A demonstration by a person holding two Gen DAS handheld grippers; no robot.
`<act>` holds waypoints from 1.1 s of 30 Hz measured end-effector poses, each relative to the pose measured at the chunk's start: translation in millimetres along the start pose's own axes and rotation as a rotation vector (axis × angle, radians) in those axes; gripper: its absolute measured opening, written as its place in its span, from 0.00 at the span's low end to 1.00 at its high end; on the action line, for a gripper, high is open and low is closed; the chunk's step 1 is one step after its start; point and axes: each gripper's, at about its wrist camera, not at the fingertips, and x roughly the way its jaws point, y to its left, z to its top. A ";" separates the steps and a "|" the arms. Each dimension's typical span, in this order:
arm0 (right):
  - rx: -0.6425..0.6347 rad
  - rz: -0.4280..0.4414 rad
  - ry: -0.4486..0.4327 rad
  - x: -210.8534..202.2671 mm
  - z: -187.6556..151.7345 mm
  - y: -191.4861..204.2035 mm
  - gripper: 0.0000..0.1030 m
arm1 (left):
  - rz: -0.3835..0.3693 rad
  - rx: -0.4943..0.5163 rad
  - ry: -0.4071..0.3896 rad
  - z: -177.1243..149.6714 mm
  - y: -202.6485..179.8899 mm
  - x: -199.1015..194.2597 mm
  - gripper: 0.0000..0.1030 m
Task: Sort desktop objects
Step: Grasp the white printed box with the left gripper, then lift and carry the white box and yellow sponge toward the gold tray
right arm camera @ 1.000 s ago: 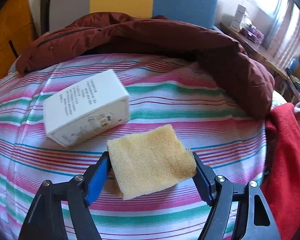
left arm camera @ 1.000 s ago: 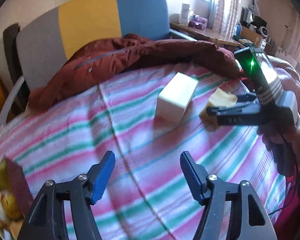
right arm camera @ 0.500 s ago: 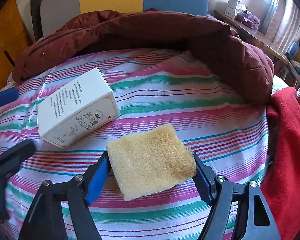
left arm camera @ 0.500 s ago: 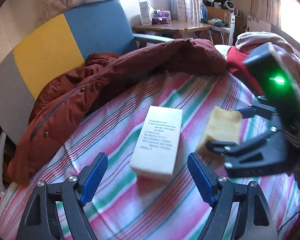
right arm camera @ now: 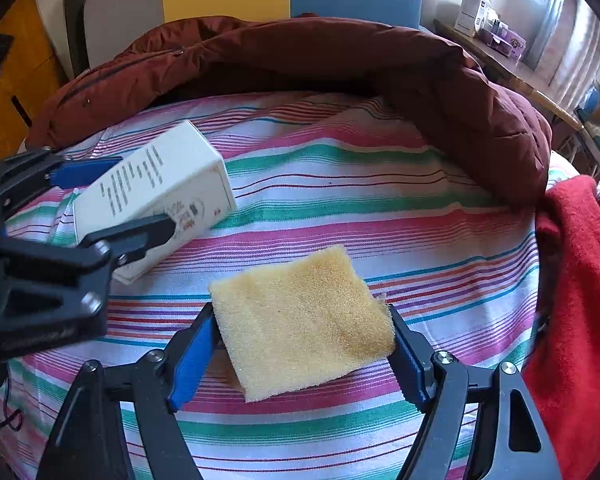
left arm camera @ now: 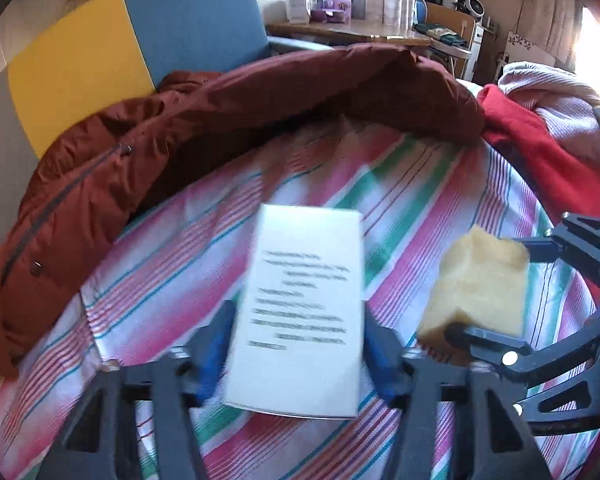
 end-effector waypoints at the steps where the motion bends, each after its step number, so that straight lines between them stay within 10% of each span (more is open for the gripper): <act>1: 0.000 0.000 0.000 0.0 0.0 0.4 0.76 | -0.001 -0.008 -0.008 -1.5 0.4 -0.8 0.49; 14: -0.062 0.010 -0.018 -3.3 -2.4 6.9 0.73 | 0.098 -0.230 -0.017 -62.7 -1.0 -42.2 0.48; 33: -0.355 0.251 -0.016 -16.6 -24.0 83.1 0.72 | 0.190 -0.461 -0.073 -189.7 12.1 -120.1 0.48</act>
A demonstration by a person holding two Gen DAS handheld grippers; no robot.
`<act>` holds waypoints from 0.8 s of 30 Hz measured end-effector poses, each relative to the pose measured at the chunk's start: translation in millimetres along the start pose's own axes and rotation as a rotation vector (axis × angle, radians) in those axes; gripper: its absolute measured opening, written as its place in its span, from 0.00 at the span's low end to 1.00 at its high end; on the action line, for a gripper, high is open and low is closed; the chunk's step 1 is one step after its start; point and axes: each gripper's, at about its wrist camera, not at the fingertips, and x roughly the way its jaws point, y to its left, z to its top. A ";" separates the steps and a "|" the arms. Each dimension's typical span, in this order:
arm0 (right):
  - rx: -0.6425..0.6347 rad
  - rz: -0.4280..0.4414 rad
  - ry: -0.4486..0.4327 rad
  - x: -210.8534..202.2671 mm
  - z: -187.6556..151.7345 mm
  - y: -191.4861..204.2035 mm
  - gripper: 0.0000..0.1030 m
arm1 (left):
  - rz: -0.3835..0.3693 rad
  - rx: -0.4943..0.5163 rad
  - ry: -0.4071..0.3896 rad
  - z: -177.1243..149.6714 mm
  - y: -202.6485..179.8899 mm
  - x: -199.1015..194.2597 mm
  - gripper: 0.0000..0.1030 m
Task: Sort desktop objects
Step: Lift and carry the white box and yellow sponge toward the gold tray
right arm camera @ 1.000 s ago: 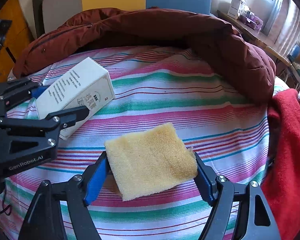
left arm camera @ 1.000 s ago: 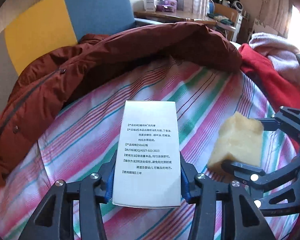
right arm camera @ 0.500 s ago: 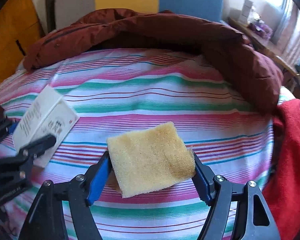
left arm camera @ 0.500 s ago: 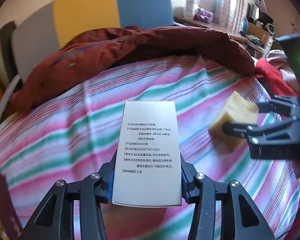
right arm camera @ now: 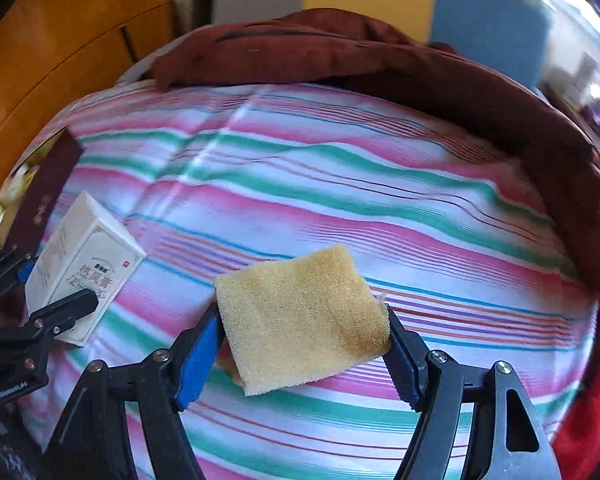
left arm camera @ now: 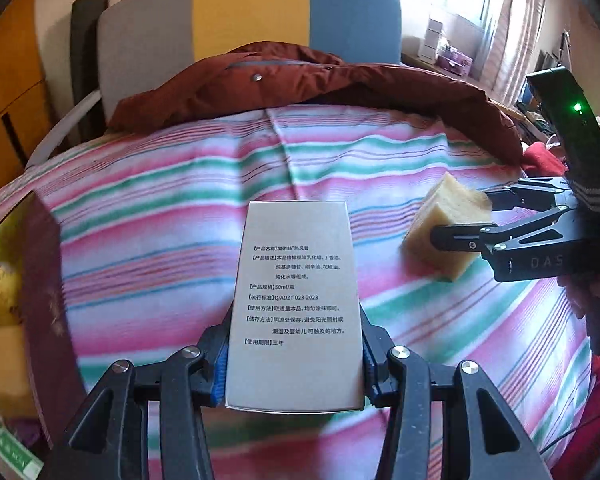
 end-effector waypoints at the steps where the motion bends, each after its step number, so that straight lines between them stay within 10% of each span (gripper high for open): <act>1: -0.017 0.005 0.003 0.1 -0.9 4.2 0.72 | 0.004 -0.004 0.002 -3.0 2.7 -1.7 0.48; 24: 0.044 -0.011 0.025 -5.7 -11.4 26.6 0.71 | -0.006 -0.013 -0.015 -36.3 28.5 -26.9 0.48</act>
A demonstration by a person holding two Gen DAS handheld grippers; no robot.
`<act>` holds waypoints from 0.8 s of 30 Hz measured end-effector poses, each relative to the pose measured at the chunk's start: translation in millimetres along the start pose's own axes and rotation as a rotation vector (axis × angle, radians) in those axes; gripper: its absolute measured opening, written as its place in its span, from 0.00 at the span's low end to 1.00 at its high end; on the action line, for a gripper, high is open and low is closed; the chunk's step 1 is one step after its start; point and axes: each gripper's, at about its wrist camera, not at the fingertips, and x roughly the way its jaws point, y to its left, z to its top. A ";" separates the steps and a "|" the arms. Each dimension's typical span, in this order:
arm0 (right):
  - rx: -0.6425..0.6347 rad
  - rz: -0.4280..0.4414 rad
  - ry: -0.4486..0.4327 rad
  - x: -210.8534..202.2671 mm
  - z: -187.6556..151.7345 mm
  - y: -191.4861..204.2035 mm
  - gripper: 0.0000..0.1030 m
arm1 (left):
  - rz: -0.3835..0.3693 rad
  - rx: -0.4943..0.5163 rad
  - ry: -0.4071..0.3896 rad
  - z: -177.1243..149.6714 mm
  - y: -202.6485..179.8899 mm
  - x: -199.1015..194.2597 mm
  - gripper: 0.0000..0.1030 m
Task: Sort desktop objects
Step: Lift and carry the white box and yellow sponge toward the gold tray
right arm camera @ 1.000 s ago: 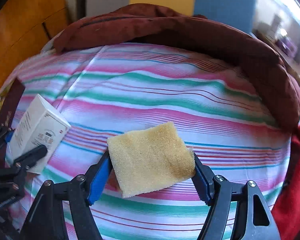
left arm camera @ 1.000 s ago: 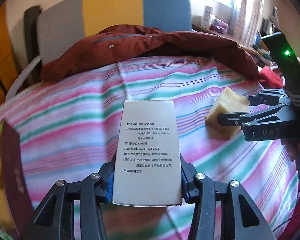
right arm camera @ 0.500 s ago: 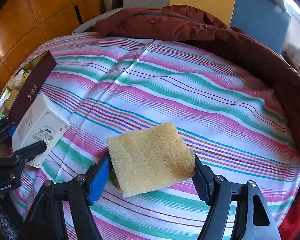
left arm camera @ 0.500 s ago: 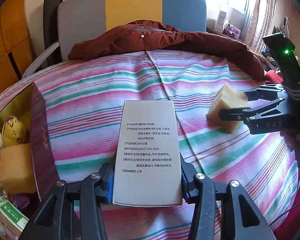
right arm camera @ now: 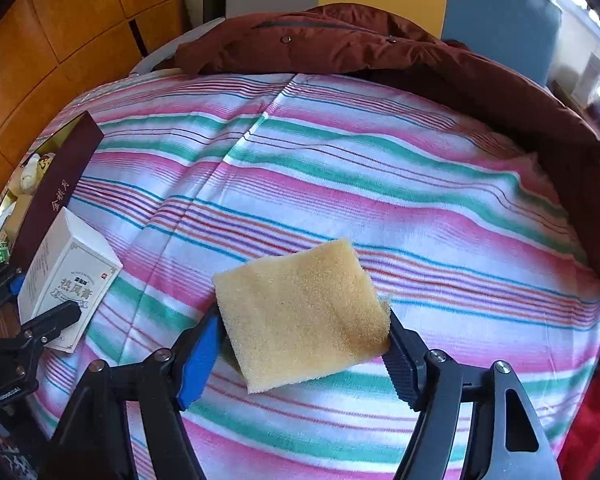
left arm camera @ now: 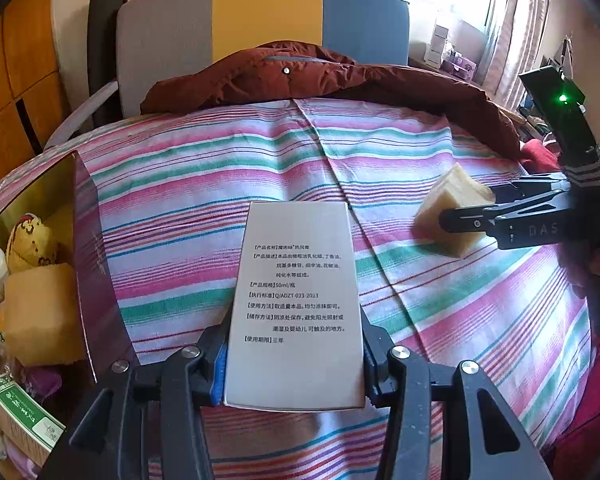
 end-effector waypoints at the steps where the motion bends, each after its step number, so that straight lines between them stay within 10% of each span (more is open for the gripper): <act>1: 0.001 -0.005 0.004 -0.7 -1.4 1.8 0.71 | 0.000 0.006 -0.003 -0.6 -0.2 -0.3 0.48; 24: 0.151 -0.114 0.057 -36.6 -65.8 62.3 0.71 | -0.015 0.097 -0.046 -14.3 -10.6 -7.6 0.48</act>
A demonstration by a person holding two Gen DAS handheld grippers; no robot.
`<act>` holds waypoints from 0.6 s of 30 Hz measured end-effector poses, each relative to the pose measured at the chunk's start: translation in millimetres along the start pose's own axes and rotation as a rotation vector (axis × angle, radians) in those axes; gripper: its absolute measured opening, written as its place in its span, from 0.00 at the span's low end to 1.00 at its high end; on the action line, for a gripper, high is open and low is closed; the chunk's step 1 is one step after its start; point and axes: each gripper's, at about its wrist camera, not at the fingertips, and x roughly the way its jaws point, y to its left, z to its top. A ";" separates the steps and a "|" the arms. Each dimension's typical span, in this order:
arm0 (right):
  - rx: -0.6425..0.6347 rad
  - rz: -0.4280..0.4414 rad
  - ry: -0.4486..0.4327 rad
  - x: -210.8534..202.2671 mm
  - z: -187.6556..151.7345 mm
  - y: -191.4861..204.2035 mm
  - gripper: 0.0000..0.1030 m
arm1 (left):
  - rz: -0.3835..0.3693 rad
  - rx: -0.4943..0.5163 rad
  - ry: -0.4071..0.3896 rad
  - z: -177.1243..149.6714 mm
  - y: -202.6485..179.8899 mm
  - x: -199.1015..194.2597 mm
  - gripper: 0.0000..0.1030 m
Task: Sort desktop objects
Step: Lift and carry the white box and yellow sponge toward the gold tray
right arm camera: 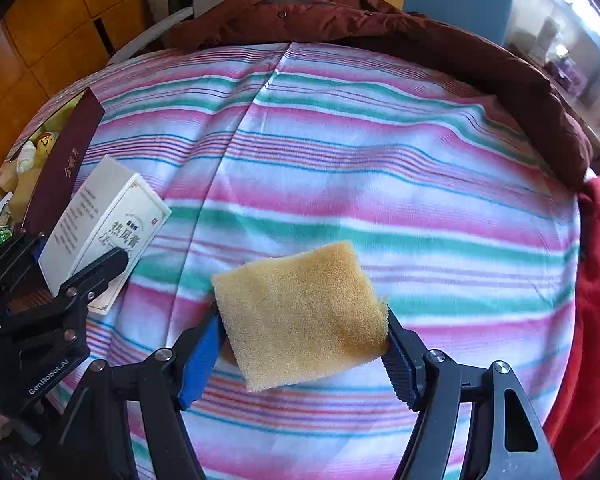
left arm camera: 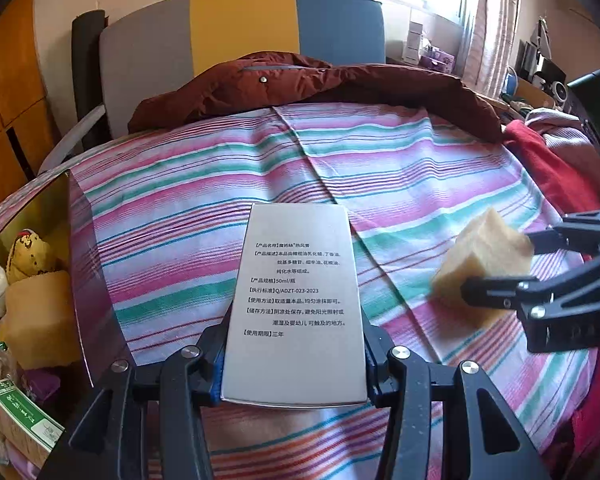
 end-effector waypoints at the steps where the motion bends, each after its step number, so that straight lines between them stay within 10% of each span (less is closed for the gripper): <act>1: 0.005 0.000 0.000 -0.8 -2.8 1.5 0.71 | -0.008 0.003 0.000 -1.2 -1.1 -1.2 0.48; 18: 0.109 -0.052 -0.019 -17.1 -61.2 20.8 0.69 | -0.059 0.069 -0.090 -14.3 -18.9 -51.9 0.48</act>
